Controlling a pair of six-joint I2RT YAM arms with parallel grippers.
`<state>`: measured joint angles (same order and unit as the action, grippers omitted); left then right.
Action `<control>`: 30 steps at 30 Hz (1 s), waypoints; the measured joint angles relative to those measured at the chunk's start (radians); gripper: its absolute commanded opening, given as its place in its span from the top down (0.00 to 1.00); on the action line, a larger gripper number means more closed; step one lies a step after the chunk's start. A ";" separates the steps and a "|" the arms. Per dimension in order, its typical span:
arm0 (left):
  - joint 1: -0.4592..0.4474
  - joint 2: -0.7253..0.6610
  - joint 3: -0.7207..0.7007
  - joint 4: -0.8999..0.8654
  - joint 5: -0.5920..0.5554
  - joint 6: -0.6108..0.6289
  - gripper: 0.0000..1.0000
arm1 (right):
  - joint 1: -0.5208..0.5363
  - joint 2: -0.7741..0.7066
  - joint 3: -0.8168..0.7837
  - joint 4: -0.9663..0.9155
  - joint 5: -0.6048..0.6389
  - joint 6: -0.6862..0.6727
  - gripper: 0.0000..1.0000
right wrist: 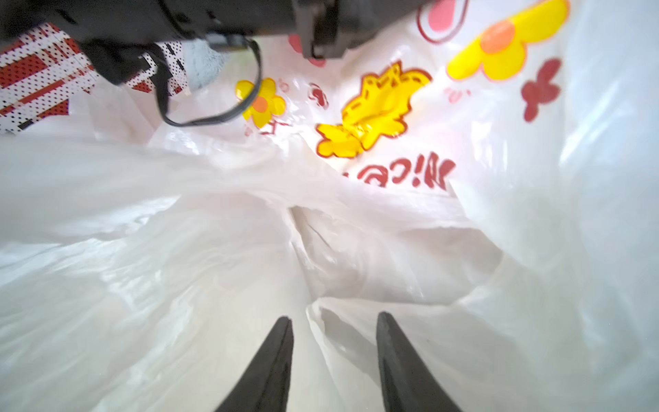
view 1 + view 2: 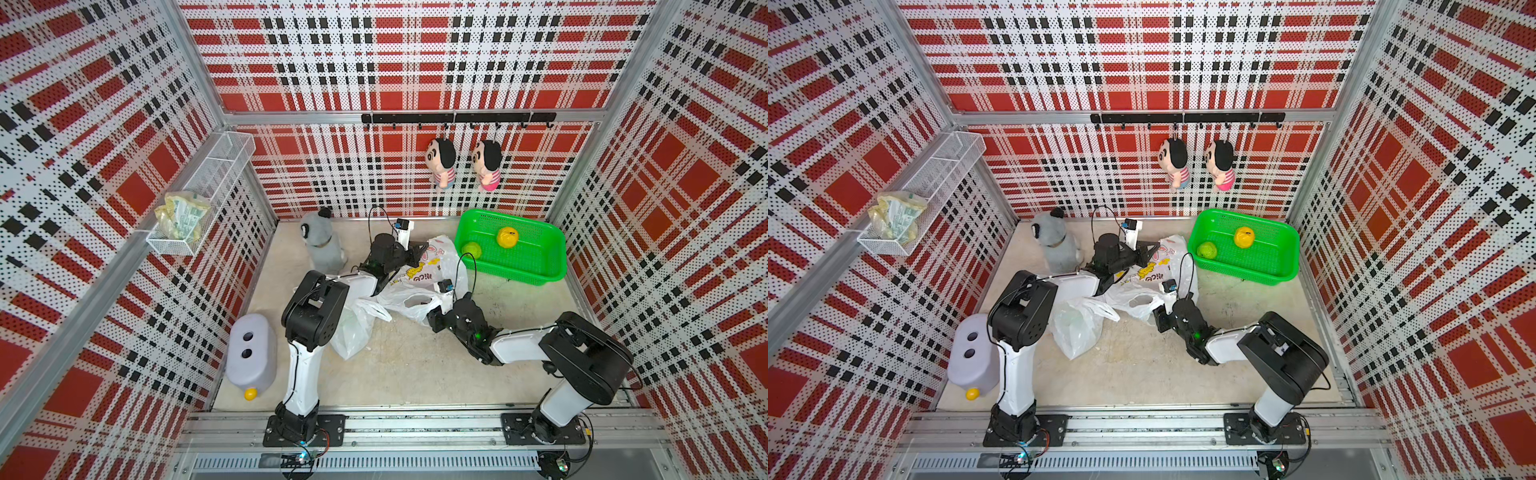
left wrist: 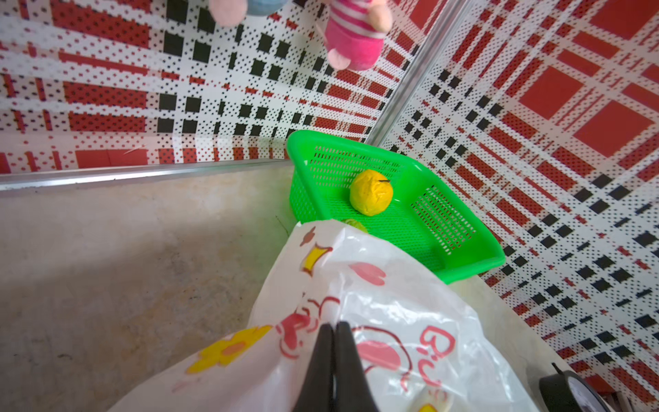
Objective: Untie the knot of a plastic bag & take out the apple
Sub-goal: Adjust the plastic bag at the center of the board.
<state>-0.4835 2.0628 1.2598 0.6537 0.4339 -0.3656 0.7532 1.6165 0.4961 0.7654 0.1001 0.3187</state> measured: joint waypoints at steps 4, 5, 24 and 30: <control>-0.019 -0.026 -0.027 0.030 0.010 0.019 0.98 | -0.001 -0.033 -0.024 0.032 0.011 -0.010 0.57; -0.023 -0.026 -0.030 0.034 0.012 0.020 0.99 | -0.001 -0.033 -0.024 0.040 0.013 -0.011 0.51; -0.027 -0.116 -0.060 0.063 0.041 -0.024 0.98 | -0.004 -0.032 -0.029 0.048 0.070 -0.003 0.46; -0.016 -0.109 -0.060 0.092 0.058 -0.060 0.94 | -0.017 0.013 0.010 0.025 0.069 -0.006 0.43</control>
<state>-0.4999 1.9541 1.1999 0.7452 0.4915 -0.4252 0.7361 1.6295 0.5060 0.7902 0.1692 0.3126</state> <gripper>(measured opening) 0.063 0.555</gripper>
